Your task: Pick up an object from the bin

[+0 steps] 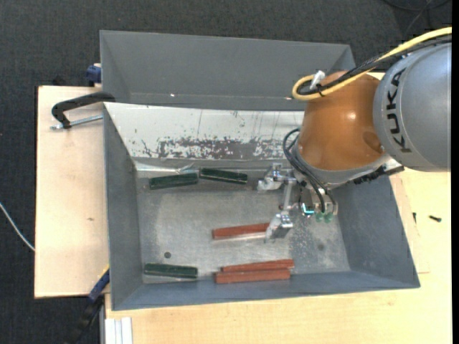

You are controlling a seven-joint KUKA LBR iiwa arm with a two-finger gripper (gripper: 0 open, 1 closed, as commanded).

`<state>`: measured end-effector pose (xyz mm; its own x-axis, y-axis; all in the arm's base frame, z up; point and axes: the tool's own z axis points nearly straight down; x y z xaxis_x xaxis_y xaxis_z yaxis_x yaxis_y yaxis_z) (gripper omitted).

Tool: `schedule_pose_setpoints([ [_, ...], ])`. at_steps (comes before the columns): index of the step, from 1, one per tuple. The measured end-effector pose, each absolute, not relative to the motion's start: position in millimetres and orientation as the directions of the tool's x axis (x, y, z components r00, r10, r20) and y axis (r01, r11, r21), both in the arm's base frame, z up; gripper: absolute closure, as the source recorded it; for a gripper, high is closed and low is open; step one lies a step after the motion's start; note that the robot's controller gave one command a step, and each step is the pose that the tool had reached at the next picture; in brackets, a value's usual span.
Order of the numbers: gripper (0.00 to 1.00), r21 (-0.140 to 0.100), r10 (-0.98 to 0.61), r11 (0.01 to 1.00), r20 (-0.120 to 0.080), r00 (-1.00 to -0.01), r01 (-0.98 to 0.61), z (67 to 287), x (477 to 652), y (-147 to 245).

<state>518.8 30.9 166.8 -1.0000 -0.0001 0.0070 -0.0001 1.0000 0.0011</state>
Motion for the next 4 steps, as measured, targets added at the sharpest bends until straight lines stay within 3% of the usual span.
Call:
schedule_pose_setpoints([
  [1, 0.0, 0.001, 0.0, 1.0, 0.0, -1.0, 0.0, 170.5, 520.0, 30.8],
  [2, 1.0, 0.001, -0.095, 0.995, 0.0, -0.995, -0.095, 76.5, 529.7, 19.2],
  [3, 1.0, 0.001, -0.095, 0.995, 0.0, -0.995, -0.095, 76.5, 529.7, 19.2],
  [4, 1.0, 0.0, -0.12, 0.993, -0.005, -0.993, -0.12, 208.9, 531.4, 21.0],
])
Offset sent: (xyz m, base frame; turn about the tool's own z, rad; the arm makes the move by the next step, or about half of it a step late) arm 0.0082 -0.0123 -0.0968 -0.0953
